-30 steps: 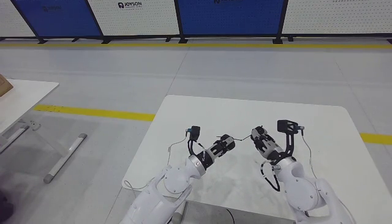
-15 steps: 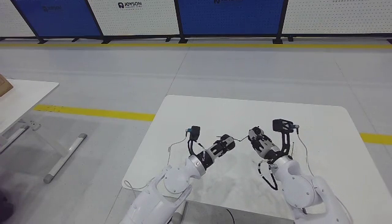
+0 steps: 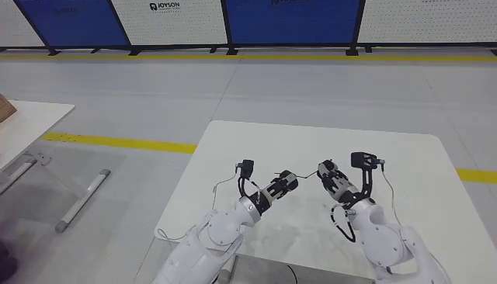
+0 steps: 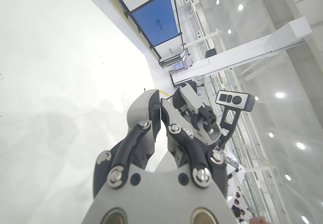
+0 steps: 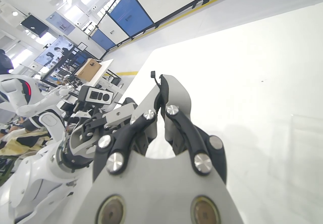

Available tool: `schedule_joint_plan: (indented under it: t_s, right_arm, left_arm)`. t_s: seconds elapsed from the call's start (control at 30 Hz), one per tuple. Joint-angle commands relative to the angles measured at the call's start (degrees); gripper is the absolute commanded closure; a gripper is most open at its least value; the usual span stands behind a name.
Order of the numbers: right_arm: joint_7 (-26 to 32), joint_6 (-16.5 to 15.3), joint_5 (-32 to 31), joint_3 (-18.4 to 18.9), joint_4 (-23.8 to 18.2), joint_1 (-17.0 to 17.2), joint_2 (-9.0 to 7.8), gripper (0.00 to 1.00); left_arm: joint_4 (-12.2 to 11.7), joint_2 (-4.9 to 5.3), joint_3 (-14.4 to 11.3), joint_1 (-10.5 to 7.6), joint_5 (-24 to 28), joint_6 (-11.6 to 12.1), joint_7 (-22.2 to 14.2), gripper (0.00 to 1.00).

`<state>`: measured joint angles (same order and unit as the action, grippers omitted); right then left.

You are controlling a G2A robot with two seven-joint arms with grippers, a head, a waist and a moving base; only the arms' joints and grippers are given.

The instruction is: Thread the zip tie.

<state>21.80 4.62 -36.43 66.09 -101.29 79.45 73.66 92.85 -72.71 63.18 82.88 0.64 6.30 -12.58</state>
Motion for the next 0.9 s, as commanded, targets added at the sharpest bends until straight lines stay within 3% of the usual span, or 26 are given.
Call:
schedule_joint_plan:
  t_s: [0.0, 0.87]
  right_arm:
    - [0.04, -0.05, 0.01, 0.14, -0.14, 0.12, -0.02, 1.00]
    - [0.85, -0.10, 1.18, -0.89, 1.21, -0.86, 0.35, 1.00]
  left_arm:
    - [0.00, 0.00, 0.00, 0.00, 0.00, 0.00, 0.00, 1.00]
    - [0.00, 0.00, 0.00, 0.00, 0.00, 0.00, 0.00, 1.00]
